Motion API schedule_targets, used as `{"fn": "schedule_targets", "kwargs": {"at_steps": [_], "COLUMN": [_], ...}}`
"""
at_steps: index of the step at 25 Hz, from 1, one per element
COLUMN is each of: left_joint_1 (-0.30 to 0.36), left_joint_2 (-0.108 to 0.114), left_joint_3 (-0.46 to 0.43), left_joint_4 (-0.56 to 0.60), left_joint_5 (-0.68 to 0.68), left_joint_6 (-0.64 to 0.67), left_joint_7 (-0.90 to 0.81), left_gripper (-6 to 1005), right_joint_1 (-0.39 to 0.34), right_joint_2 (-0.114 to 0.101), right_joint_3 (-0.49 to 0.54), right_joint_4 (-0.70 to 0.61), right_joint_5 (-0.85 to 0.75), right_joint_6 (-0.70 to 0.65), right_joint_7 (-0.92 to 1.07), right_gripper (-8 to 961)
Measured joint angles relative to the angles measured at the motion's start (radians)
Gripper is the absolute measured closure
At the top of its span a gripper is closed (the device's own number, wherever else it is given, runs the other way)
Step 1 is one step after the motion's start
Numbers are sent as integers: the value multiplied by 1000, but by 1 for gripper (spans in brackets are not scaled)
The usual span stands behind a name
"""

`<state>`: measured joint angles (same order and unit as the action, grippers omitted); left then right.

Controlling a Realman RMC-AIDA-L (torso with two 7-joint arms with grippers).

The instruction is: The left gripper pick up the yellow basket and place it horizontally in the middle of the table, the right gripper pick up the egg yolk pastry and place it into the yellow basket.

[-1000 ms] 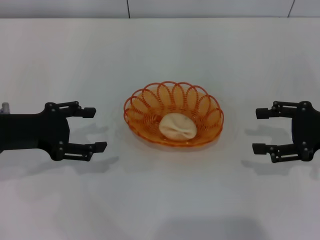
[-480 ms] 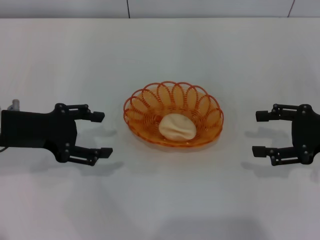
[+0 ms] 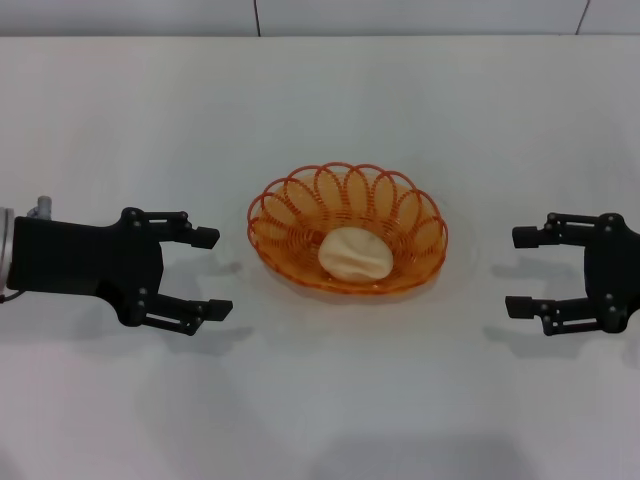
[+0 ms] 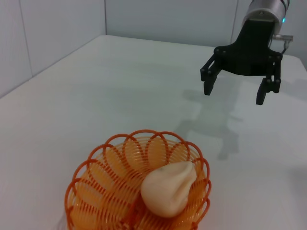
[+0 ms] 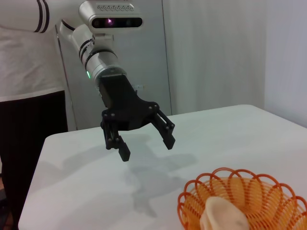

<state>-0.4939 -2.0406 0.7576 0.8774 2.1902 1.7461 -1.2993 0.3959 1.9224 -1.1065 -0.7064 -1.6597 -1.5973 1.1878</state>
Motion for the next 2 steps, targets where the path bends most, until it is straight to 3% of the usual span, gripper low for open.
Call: {"fn": "schedule_targets", "kwargs": {"at_steps": [2], "left_joint_1": [1], "left_joint_2": [0], "left_joint_3": [0], "left_joint_4": [0], "left_joint_5": [0], "left_joint_6": [-1], "left_joint_7": [0], "left_gripper": [133], "right_joint_1": [-1], "right_joint_2": [0], "right_joint_3": [1], "right_joint_4": [3], "right_joint_5": [0], "right_joint_6": [0], "right_joint_7": [-2], "right_gripper": [141]}}
